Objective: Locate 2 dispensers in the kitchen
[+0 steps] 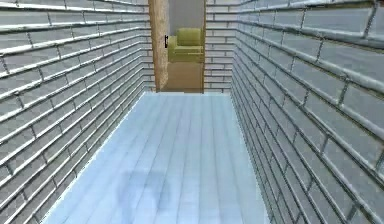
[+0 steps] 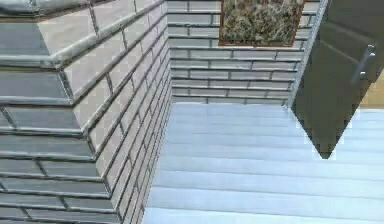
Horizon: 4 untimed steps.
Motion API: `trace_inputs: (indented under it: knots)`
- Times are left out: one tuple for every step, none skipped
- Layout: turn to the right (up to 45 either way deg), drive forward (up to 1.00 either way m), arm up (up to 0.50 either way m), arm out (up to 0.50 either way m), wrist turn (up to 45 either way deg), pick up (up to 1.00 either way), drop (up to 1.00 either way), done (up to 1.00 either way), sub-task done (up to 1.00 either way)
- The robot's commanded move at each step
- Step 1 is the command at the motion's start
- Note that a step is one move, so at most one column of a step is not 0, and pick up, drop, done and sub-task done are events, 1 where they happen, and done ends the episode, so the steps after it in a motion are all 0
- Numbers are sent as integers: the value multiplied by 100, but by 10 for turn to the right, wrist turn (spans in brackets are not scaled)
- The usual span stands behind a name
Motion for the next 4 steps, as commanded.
trace_inputs:
  knots:
    - [0, 100, 0, 0, 0, 0, 0, 0, 0]
    - [0, 100, 0, 0, 0, 0, 0, 0, 0]
    - [0, 100, 0, 0, 0, 0, 0, 0, 0]
    - [0, 65, 0, 0, 0, 0, 0, 0, 0]
